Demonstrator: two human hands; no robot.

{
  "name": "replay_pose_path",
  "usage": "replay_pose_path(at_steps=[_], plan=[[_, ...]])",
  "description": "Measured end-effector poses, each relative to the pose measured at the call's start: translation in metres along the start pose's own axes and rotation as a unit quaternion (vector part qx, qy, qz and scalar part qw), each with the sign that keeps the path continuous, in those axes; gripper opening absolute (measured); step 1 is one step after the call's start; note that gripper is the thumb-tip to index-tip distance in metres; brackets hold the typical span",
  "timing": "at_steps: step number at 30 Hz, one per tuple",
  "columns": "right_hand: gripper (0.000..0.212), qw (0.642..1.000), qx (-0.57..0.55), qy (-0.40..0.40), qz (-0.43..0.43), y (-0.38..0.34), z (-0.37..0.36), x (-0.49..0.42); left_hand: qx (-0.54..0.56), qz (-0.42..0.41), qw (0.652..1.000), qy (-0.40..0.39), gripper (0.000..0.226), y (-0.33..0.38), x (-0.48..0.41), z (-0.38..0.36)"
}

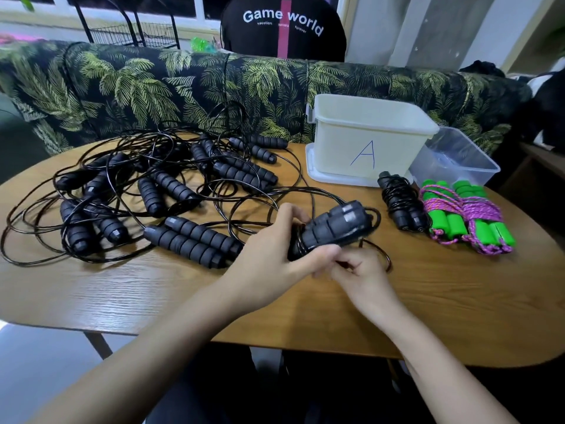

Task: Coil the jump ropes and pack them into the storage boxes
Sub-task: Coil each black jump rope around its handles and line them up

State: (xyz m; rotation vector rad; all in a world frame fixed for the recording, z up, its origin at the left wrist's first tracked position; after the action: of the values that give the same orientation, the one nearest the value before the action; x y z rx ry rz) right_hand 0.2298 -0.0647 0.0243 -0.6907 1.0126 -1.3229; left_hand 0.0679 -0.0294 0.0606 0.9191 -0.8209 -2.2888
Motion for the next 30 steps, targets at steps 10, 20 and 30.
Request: replay_pose_path(at_steps=[10,20,30], plan=[[0.037,0.944,0.300,0.028,0.131,0.043,0.038,-0.004,-0.395,-0.190,0.897,0.051,0.078,-0.026,-0.007,0.024],[0.049,0.982,0.152,-0.060,-0.098,0.047,0.071,-0.056,-0.450,-0.309,0.838,-0.004,0.094,-0.020,-0.002,0.023],[0.024,0.987,0.156,0.026,-0.033,-0.044,0.024,-0.063,-0.529,-0.099,0.842,-0.029,0.122,-0.033,-0.007,-0.011]])
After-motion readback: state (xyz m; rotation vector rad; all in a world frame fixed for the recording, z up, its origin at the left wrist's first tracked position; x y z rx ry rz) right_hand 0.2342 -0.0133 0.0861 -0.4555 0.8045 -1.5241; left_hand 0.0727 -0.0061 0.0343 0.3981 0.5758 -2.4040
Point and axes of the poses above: each hand's wrist, its own x-axis away from the middle knuckle, its own z-axis out of the back of the hand, y = z × x, the point moved 2 cm from there along -x, towards the middle knuckle, and after that the axes turned 13 degrees about -z, right-handed, at the moved point
